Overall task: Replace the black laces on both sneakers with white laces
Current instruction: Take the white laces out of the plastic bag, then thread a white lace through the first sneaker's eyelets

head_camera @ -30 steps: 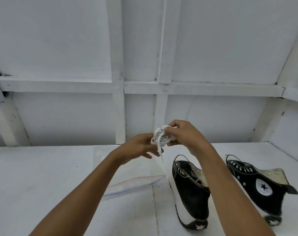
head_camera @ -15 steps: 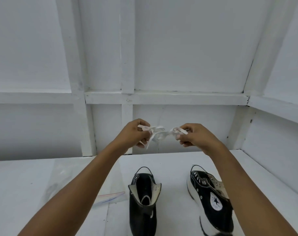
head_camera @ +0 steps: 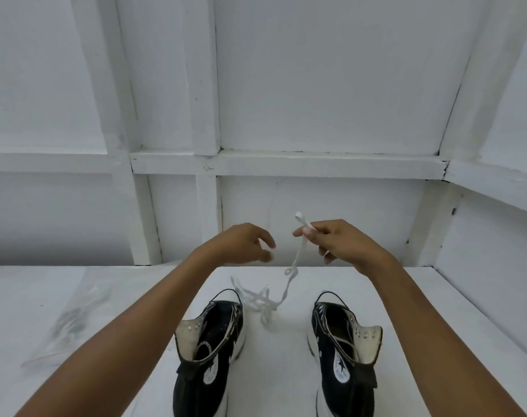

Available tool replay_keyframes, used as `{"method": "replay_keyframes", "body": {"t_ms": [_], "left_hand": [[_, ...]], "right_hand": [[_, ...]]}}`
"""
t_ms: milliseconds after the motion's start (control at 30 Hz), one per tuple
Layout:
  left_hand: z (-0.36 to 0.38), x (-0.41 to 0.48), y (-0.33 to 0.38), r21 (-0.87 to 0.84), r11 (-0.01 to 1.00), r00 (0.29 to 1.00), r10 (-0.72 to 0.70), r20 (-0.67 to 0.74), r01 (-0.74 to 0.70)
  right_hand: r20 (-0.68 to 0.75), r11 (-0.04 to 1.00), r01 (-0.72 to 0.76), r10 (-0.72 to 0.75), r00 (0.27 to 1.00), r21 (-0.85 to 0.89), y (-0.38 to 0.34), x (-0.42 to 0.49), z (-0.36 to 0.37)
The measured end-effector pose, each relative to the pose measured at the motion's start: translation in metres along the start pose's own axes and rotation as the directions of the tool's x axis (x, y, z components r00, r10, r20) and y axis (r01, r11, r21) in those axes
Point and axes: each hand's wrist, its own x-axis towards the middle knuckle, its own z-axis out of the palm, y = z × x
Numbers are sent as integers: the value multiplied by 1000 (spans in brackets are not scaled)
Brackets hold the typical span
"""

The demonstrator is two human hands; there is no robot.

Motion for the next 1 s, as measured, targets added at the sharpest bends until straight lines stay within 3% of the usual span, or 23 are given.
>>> {"method": "replay_keyframes", "body": {"t_ms": [167,333,467,600,767,1000], "left_hand": [[18,3,26,-270,962,991,77,109,-46],[21,6,41,-321,947,998,12,60,8],[12,6,50,-53,997,991,-60,-118,54],[4,6,62,225,970,990,-71,-119,97],[14,5,82,-116,992,998,46,43,-40],[35,5,84,-259,965,996,68,60,-50]], "right_hand": [[58,998,47,-49,997,40,6,0,-2],[51,990,62,-69,996,128,17,-7,-13],[-74,977,52,-37,997,208,27,-10,-26],[-98,972,85,-65,993,217,33,-16,-31],[-100,967,85,-63,993,238,32,-20,-26],[-102,965,62,-37,994,255,36,-29,-25]]}}
